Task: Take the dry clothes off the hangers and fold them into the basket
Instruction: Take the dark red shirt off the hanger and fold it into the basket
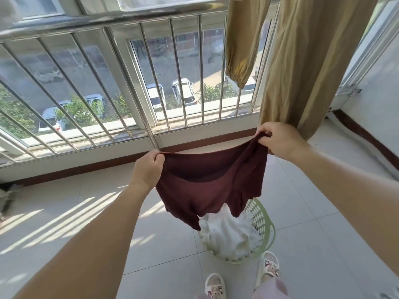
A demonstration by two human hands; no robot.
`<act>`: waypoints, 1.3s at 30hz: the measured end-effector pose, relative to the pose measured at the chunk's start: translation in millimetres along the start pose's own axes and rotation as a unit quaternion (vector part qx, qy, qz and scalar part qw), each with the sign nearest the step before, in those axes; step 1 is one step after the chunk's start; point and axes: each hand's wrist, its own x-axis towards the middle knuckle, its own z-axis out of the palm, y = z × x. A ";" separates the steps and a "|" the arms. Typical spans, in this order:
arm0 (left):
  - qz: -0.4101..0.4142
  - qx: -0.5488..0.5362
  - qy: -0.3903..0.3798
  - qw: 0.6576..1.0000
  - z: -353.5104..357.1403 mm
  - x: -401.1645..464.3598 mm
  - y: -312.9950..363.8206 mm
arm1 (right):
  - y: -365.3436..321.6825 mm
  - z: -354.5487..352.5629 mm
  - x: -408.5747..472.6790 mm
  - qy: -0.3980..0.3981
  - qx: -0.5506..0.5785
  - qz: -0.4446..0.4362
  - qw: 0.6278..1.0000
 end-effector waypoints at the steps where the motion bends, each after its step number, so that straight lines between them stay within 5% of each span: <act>1: 0.003 0.008 0.001 1.000 -0.5 0.6 -2.3 | 0.6 0.2 -0.1 0.011 0.006 0.011 1.000; 13: 0.023 0.035 -0.023 0.999 -5.9 0.7 -7.2 | -2.9 3.0 6.9 0.113 0.075 0.040 0.990; 22: -0.021 -0.018 -0.256 0.966 -25.5 -4.9 -4.6 | 5.8 4.0 20.2 0.148 0.025 0.052 0.987; 26: 0.028 0.102 -0.308 0.945 -25.4 -0.2 -10.5 | 13.2 4.2 27.7 0.149 0.004 0.065 0.987; 31: 0.084 0.208 -0.279 0.934 -17.8 8.8 -20.2 | 15.3 6.9 31.8 0.138 -0.019 0.068 0.988; 39: 0.008 0.032 -0.169 0.985 -5.2 20.5 -12.9 | 13.9 7.2 29.2 0.138 0.051 0.069 0.987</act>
